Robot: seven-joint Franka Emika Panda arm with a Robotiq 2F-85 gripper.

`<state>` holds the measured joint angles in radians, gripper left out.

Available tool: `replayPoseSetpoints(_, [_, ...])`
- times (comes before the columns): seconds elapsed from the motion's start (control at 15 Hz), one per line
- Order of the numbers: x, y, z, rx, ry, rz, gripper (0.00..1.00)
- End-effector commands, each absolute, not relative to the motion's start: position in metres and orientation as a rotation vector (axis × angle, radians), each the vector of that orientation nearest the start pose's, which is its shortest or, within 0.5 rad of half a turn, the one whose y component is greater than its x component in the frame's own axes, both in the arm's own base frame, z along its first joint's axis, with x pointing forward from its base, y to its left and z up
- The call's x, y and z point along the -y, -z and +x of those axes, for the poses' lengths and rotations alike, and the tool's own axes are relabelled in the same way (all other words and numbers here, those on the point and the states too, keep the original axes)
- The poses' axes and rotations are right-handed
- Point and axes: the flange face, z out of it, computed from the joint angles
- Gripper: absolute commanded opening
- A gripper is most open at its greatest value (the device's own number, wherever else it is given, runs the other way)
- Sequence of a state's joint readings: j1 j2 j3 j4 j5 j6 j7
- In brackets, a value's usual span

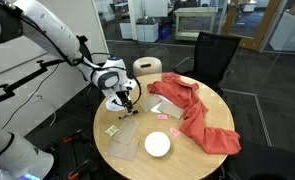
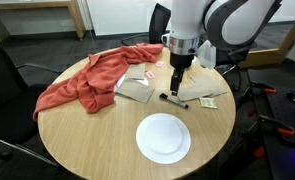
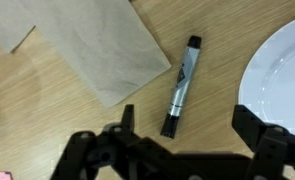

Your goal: Move the marker to the left

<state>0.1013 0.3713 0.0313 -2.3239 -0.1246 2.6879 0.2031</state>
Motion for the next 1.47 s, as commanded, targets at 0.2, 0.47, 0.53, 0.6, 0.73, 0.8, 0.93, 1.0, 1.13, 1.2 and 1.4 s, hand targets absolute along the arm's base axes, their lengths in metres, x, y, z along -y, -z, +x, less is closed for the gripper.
replayPoseSetpoints(0.2, [-0.071,-0.152,0.518,-0.027,-0.02,-3.166,1.0])
replayPoseSetpoints(0.47, [-0.067,-0.138,0.521,-0.045,-0.051,-3.167,1.0])
replayPoseSetpoints(0.53, [-0.066,-0.135,0.522,-0.043,-0.054,-3.169,1.0])
replayPoseSetpoints(0.6, [-0.066,-0.132,0.523,-0.043,-0.056,-3.171,1.0])
replayPoseSetpoints(0.73, [-0.064,-0.126,0.526,-0.043,-0.058,-3.174,1.0])
replayPoseSetpoints(0.8, [-0.064,-0.124,0.526,-0.045,-0.059,-3.176,1.0])
replayPoseSetpoints(0.93, [-0.063,-0.12,0.528,-0.057,-0.051,-3.186,0.75])
replayPoseSetpoints(1.0, [-0.063,-0.119,0.529,-0.057,-0.049,-3.189,0.72])
replayPoseSetpoints(1.13, [-0.063,-0.116,0.53,-0.061,-0.049,-3.19,0.58])
replayPoseSetpoints(1.2, [-0.064,-0.116,0.529,-0.06,-0.047,-3.19,0.49])
replayPoseSetpoints(1.4, [-0.066,-0.114,0.527,-0.055,-0.043,-3.193,0.27])
